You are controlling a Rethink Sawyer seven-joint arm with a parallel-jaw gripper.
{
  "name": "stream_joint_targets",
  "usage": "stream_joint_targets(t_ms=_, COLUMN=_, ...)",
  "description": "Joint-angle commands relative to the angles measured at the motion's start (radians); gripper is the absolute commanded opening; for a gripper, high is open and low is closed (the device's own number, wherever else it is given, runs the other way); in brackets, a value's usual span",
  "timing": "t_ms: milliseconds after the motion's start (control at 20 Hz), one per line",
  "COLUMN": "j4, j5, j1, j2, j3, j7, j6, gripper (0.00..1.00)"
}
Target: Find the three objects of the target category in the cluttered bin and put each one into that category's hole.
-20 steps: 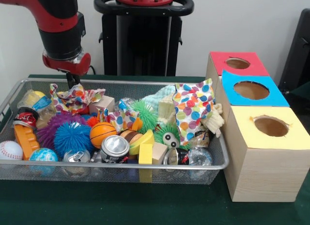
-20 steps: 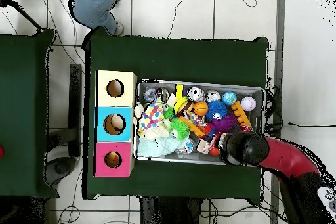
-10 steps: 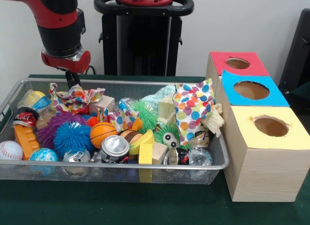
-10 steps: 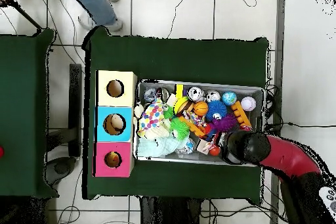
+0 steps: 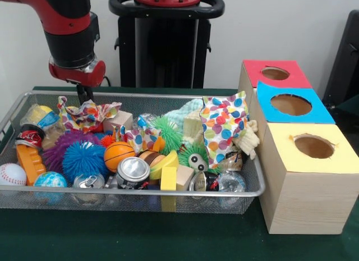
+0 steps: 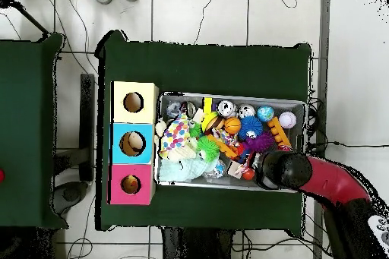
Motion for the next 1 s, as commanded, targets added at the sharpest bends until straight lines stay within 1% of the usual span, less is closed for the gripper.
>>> stream_joint_targets(t_ms=50, j4=-0.056, j5=0.013, j1=0.017, j2=0.031, j3=0.092, j7=0.004, j6=-0.076, gripper=0.0)
stream_joint_targets(t_ms=550, j4=-0.105, j5=0.015, j1=0.085, j2=0.092, j3=0.06, j7=0.086, j6=-0.166, gripper=0.0)
stream_joint_targets(t_ms=1000, j4=-0.157, j5=0.055, j1=0.149, j2=0.148, j3=0.027, j7=0.136, j6=-0.216, gripper=0.0)
